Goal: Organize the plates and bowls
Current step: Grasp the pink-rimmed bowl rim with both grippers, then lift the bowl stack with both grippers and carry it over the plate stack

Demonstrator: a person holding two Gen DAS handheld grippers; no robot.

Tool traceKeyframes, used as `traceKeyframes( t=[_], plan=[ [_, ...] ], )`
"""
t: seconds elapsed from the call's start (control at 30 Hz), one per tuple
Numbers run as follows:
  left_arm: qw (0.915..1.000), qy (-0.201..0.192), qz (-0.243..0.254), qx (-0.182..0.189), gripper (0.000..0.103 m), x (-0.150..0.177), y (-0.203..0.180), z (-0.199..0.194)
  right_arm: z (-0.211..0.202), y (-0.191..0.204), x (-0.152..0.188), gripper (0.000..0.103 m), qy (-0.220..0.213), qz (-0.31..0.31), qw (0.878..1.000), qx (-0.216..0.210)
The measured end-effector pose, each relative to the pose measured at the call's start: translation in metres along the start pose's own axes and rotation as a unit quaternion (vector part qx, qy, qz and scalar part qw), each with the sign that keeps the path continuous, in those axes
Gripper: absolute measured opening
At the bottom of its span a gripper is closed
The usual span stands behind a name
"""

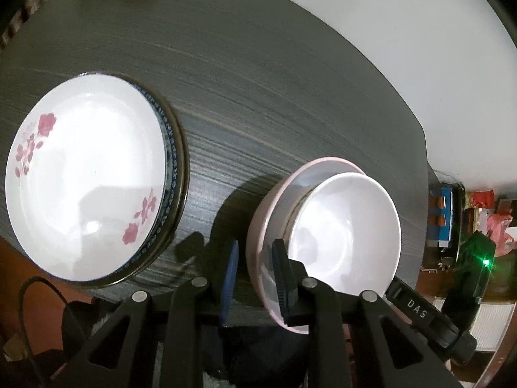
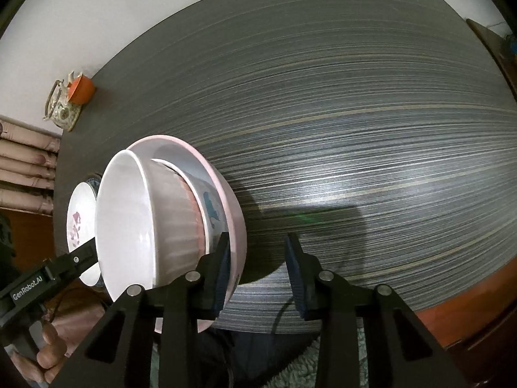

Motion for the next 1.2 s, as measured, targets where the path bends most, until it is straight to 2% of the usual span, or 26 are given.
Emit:
traceKeyframes(
  t=[0.43,0.73,0.8,0.87,1.03,1.2],
  plan=[
    [0.9997,0.018,-0.016,-0.009,0.021,0.006,0.007,0.019,0.000,0.001,-0.001,0.031,-0.002,0.000,1.000,-0.003],
    [0.9995,-0.002,0.005,-0.031,0.019,0.008,0.002,0.019,0.002,0.003,0.001,0.031,-0.002,0.005,1.000,-0.004],
    [0.9994,-0.009,0.003,-0.035,0.018,0.008,0.001,0.018,0.002,0.004,0.001,0.030,-0.002,0.005,1.000,-0.006],
    [0.9990,-0.017,0.010,-0.041,0.018,0.008,0.000,0.017,0.003,0.008,0.002,0.024,0.000,0.001,1.000,-0.013],
    [0.9984,-0.026,0.023,-0.044,0.011,0.008,-0.006,0.016,0.001,0.013,0.002,0.021,-0.011,-0.003,1.000,-0.007],
    [0.9978,-0.033,0.030,-0.050,0.008,0.009,-0.014,0.017,0.002,0.017,0.001,0.020,-0.014,-0.010,1.000,-0.004]
  ],
)
Point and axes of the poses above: each gripper's, at about its wrist camera, not at the fingertips, and z roughly the way its jaws point, y to its left, x to its underside, the point moved 10 cm from there along z, roughly the way its jaws point, and after that the axes turned 1 degree about y, right-handed, at the moved point
